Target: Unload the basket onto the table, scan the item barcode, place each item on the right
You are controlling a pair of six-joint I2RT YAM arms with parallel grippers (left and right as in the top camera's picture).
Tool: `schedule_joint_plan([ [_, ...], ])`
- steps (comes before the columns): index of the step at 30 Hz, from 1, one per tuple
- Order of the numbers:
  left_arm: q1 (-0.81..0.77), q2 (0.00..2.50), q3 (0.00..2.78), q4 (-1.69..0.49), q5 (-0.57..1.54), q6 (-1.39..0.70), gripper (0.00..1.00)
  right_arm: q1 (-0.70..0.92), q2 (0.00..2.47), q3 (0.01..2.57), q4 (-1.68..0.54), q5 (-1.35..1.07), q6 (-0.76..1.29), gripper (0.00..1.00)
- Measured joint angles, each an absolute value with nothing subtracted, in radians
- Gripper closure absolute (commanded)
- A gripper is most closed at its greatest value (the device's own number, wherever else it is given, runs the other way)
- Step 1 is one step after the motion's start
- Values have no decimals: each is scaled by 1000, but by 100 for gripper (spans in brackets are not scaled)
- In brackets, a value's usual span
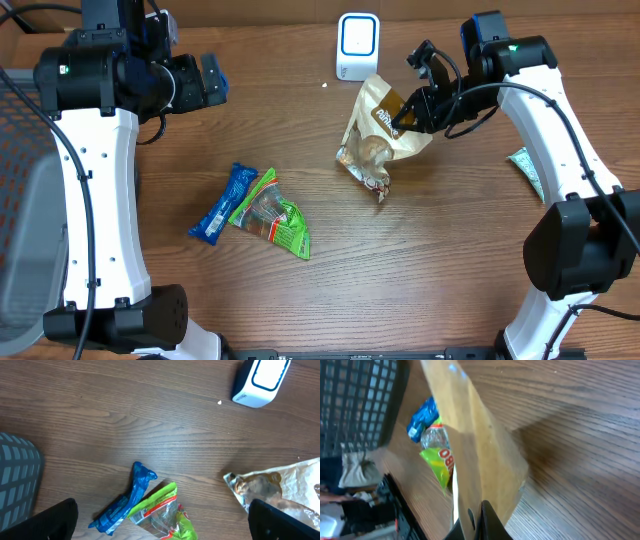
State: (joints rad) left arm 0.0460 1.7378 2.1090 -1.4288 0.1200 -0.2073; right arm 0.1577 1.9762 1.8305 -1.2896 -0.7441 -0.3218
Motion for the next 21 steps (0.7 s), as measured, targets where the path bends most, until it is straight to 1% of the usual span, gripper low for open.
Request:
schedule_joint_plan([
  [9, 46, 1738, 2109, -1429, 120, -207, 0, 158, 1975, 1797, -1311, -744, -495, 96],
  [13, 46, 1738, 2109, -1429, 120, -207, 0, 158, 1975, 1789, -1379, -766, -617, 96],
  [15, 46, 1738, 2109, -1429, 120, -207, 0, 158, 1975, 1789, -1424, -785, -709, 96],
  [21, 46, 1738, 2109, -1429, 120, -207, 0, 158, 1975, 1789, -1451, -799, -806, 96],
])
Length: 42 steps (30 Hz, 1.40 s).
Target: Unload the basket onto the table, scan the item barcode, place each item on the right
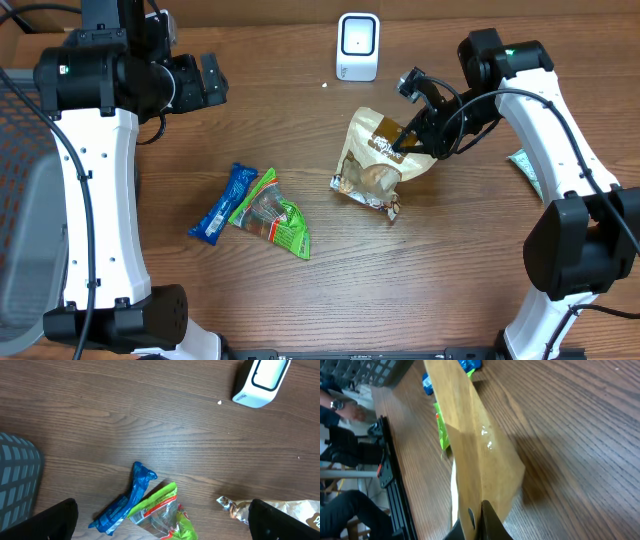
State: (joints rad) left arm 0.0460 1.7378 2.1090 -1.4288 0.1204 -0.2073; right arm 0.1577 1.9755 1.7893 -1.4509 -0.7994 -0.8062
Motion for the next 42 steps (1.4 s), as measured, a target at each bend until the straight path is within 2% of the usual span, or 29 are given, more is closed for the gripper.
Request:
schedule_joint_plan([
  [11, 46, 1738, 2109, -1429, 120, -207, 1, 158, 1975, 1789, -1459, -804, -850, 96],
  [17, 46, 1738, 2109, -1429, 120, -207, 0, 158, 1975, 1789, -1459, -804, -850, 76],
  [24, 46, 1738, 2109, -1429, 120, -207, 0, 158, 1975, 1789, -1423, -804, -819, 73],
  [25, 46, 1738, 2109, -1429, 120, -207, 0, 158, 1975, 1789, -1423, -803, -816, 67],
  [26, 46, 1738, 2109, -1429, 120, -207, 0, 158, 1975, 1789, -1422, -804, -813, 54],
  [30, 46, 1738, 2109, -1428, 120, -207, 0, 158, 1975, 1789, -1385, -804, -783, 35],
  [32, 46, 1738, 2109, -1429, 120, -207, 0, 158, 1975, 1788, -1352, -803, -752, 31],
  [39, 46, 1738, 2109, -1429, 120, -207, 0, 158, 1975, 1788, -1293, -802, -685, 28],
  [42, 46, 1738, 2109, -1429, 120, -207, 0, 158, 1975, 1787, -1212, -797, -614, 22],
])
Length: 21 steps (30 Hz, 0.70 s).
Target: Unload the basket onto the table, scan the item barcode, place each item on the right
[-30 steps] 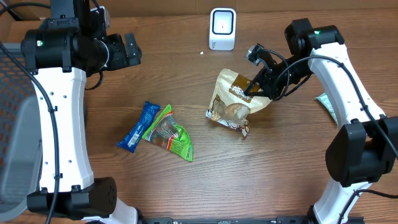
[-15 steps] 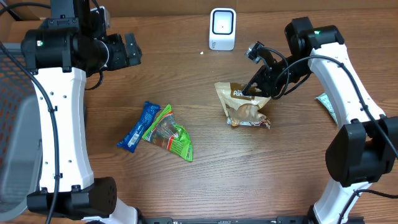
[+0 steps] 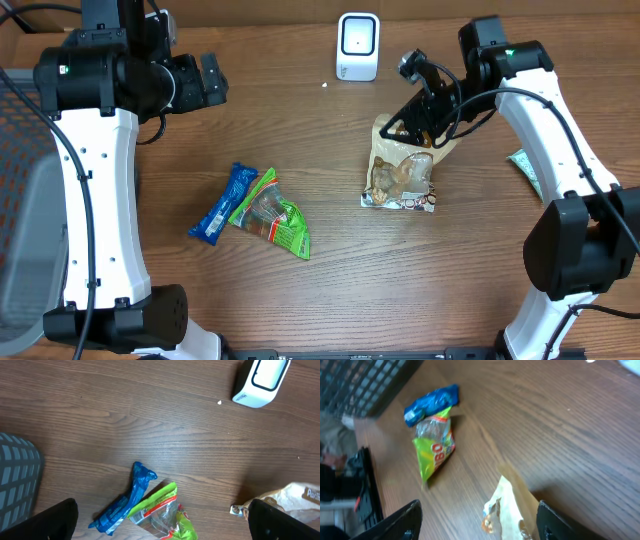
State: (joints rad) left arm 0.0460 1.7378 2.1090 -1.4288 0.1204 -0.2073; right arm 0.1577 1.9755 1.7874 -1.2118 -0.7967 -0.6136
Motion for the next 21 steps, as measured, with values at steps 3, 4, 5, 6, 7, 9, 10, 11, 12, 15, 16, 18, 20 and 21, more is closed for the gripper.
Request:
schedule_joint_plan([
  [3, 46, 1738, 2109, -1429, 120, -207, 0, 158, 1975, 1791, -1116, -736, -497, 16],
  [4, 46, 1738, 2109, -1428, 120, -207, 0, 158, 1975, 1795, -1086, -693, -447, 15],
  [5, 46, 1738, 2109, -1429, 120, -207, 0, 158, 1975, 1800, -1065, -668, -420, 14],
  [6, 46, 1738, 2109, -1429, 120, -207, 0, 158, 1975, 1808, -1037, -621, -374, 13],
  [7, 46, 1738, 2109, -1429, 120, -207, 0, 158, 1975, 1814, -1024, -594, -350, 11],
  [9, 46, 1738, 2109, -1429, 120, -207, 0, 158, 1975, 1834, -1001, -530, -303, 10],
  [10, 46, 1738, 2109, -1429, 120, -207, 0, 158, 1975, 1846, -995, -500, -281, 9],
  [11, 46, 1738, 2109, -1429, 120, -207, 0, 158, 1975, 1864, -994, -470, -265, 9],
  [12, 46, 1738, 2109, -1429, 120, -207, 0, 158, 1975, 1888, -995, -438, -246, 8],
  [15, 46, 1738, 2109, -1429, 120, -207, 0, 159, 1975, 1944, -1000, -387, -211, 6],
  [16, 46, 1738, 2109, -1429, 120, -207, 0, 163, 1975, 1976, -1004, -353, -194, 6],
  [18, 46, 1738, 2109, -1429, 120, -207, 0, 181, 1969, 2004, -1009, -291, -167, 6],
  [20, 46, 1738, 2109, -1429, 120, -207, 0, 218, 1966, 2011, -1037, -223, -128, 6],
  [21, 46, 1738, 2109, -1429, 120, -207, 0, 237, 1966, 2011, -1060, -192, -103, 6],
])
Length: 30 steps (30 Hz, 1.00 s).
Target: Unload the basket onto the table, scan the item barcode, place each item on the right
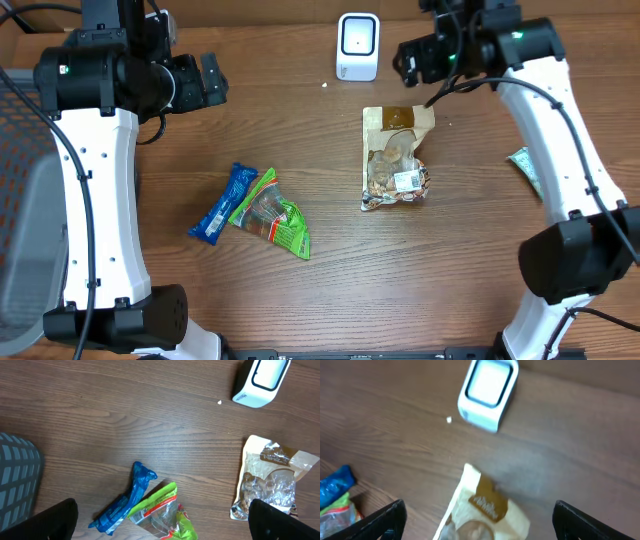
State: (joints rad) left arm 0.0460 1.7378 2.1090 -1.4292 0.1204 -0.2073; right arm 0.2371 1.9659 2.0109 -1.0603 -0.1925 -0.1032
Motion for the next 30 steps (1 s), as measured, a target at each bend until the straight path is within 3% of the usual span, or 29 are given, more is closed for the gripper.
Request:
schedule_joint_plan([
  [8, 46, 1738, 2109, -1429, 120, -207, 0, 375, 1966, 1959, -1269, -77, 245, 14],
  [20, 46, 1738, 2109, -1428, 120, -207, 0, 445, 1971, 1617, -875, -249, 371, 18],
  [30, 46, 1738, 2109, -1429, 120, -207, 0, 514, 2096, 1609, -873, -272, 397, 18],
])
